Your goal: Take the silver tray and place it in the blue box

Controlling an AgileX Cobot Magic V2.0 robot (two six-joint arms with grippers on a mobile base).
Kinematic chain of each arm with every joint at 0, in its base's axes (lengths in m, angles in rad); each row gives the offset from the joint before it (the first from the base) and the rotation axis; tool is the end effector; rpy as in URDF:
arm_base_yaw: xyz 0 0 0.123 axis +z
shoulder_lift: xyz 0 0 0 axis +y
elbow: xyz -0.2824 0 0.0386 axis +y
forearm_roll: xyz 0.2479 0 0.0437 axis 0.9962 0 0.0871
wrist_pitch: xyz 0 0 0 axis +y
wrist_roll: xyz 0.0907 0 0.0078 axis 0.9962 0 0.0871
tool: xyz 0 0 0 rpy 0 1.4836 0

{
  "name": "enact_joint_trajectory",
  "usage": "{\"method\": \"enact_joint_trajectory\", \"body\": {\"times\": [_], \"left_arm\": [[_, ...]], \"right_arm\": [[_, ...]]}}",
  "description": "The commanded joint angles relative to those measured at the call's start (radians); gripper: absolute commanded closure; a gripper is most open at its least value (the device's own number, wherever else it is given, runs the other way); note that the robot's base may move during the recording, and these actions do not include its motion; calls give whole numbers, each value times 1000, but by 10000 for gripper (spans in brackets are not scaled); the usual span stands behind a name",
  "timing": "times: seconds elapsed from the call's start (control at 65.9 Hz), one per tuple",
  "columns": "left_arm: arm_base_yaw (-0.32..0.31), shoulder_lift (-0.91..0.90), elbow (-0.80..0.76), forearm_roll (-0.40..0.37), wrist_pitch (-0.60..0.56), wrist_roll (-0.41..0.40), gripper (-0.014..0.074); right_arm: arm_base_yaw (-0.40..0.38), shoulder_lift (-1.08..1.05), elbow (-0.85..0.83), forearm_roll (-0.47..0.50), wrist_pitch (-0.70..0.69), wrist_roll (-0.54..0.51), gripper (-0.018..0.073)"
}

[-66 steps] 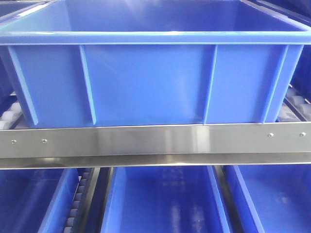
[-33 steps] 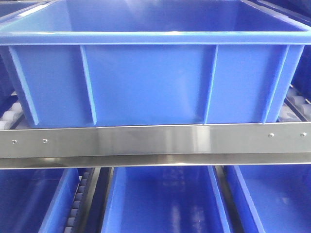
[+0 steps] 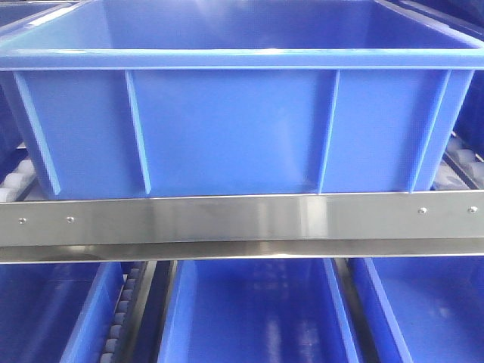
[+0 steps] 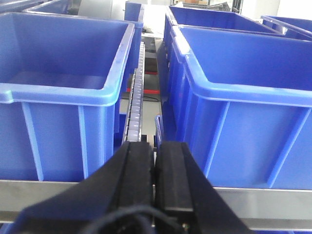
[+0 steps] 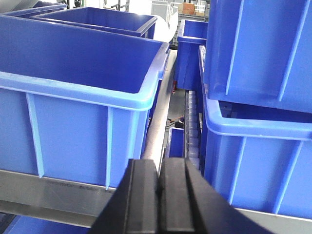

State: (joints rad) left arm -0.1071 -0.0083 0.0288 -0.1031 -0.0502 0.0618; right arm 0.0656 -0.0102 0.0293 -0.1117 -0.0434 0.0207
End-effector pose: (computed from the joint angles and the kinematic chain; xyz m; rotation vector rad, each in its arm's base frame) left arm 0.0562 -0.0056 0.2083 0.0437 1.4546 -0.1174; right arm 0.0562 0.0041 0.2077 -0.1180 1.4548 -0.0171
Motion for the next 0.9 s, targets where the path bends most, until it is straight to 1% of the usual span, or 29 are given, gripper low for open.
{"method": "enact_joint_trajectory", "body": {"times": [0.0,0.106,0.182,0.394,0.88], "left_arm": [[2,-19,16,16,-108,3,596],[4,-19,19,21,-106,3,596],[4,-19,19,42,-102,3,596],[4,-19,19,51,-26,3,596],[4,-19,19,51,-28,3,596]], "right_arm": [[-8,-21,-20,-12,-87,1,508],[-8,-21,-20,-12,-87,1,508],[-8,-21,-20,-12,-87,1,508],[-8,-21,-20,-12,-87,1,508],[-8,-21,-20,-12,-87,1,508]]}}
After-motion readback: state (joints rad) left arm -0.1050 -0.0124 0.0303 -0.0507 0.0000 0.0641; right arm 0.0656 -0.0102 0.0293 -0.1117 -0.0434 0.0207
